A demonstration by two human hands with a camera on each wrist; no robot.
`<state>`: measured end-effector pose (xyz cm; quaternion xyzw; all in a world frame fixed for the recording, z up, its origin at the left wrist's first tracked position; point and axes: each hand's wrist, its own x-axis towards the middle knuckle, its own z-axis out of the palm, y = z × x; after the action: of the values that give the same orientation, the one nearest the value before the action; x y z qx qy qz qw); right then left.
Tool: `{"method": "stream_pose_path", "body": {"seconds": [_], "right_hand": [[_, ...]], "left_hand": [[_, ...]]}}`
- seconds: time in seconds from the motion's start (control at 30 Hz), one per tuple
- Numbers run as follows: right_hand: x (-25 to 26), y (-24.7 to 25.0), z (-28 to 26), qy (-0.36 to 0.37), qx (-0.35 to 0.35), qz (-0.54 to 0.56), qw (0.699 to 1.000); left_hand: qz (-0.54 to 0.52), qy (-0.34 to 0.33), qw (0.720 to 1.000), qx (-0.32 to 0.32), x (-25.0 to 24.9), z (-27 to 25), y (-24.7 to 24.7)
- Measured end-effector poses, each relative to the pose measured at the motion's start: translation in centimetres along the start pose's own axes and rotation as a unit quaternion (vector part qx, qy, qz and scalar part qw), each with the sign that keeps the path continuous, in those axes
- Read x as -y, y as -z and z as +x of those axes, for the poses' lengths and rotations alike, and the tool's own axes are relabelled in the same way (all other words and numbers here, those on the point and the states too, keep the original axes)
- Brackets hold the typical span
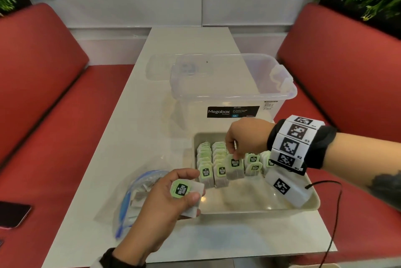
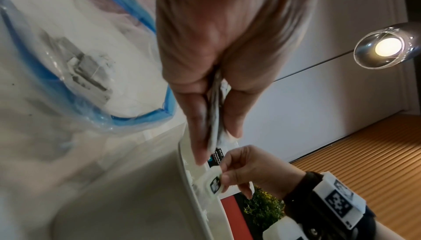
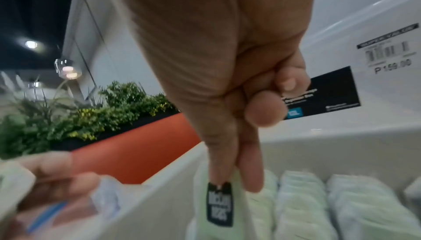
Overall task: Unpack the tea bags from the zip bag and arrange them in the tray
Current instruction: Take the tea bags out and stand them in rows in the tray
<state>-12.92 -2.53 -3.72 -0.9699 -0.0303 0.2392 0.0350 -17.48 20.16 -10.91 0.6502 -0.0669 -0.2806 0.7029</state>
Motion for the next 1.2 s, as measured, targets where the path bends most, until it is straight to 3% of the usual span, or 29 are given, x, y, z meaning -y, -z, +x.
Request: {"method": "stream_pose_path", "body": {"seconds": [0.23,0.5,0.97,1.03,1.1,1.2], "right_hand": [[-1.2,-2.5,2.1,-0.036,0.092,-0.046,0.994],[-1.9,-4.0,4.4,-0.040,0.093,-0.099,0.990],[-2.7,-4.8,5.0,-0.015,0.103,-0.063,0.993],[-2.5,-4.4,4.6,-0.019,0.078,-0.062,0.995],[-2.0,-3.7,3.8,-0.013,-0.012,-0.052,0.998],[0.2,-2.2,1.6,0.072,-0.106,0.068,0.989]], "left_hand": [[-0.010,0.010,1.000,-0.013,0.1,-0.4,0.1],[-0.017,0.037,0.998,-0.039,0.1,-0.4,0.2],[-0.043,0.054,0.997,-0.024,-0.1,0.0,-0.2],[-0.048,0.058,0.997,-0.019,0.0,0.1,-0.2],[-0.043,0.065,0.997,-0.009,0.0,0.3,-0.3],[-0.016,0.080,0.996,0.018,0.1,0.5,-0.4]]}}
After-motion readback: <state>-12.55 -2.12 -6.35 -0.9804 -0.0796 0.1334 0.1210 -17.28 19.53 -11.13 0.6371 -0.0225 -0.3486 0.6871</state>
